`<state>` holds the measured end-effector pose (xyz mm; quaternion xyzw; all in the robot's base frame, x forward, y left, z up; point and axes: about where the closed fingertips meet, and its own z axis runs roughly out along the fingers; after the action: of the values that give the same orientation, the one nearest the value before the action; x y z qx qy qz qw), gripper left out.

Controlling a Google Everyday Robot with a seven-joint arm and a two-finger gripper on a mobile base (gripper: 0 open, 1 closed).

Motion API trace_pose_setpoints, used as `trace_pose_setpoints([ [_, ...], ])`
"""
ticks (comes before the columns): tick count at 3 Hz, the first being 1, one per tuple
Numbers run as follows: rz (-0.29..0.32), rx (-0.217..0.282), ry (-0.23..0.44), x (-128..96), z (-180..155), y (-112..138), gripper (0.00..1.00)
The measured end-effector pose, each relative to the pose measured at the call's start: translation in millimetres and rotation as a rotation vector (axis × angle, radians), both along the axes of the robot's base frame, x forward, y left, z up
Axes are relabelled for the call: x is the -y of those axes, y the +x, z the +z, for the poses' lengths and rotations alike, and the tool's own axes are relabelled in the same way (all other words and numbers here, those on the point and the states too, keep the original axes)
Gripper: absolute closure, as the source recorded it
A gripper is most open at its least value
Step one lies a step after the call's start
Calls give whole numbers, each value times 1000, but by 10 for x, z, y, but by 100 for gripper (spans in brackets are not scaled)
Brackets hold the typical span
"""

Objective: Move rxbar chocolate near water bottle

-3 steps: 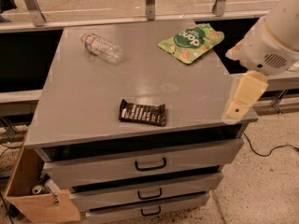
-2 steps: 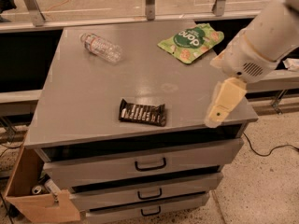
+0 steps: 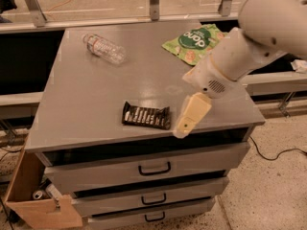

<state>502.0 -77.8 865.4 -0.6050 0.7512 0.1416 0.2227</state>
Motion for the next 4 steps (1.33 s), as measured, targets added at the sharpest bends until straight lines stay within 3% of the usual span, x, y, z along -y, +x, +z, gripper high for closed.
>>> trace_pose_setpoints([
  [2, 51, -19, 105, -723, -304, 66, 1],
  [4, 75, -28, 143, -970, -440, 22, 46],
])
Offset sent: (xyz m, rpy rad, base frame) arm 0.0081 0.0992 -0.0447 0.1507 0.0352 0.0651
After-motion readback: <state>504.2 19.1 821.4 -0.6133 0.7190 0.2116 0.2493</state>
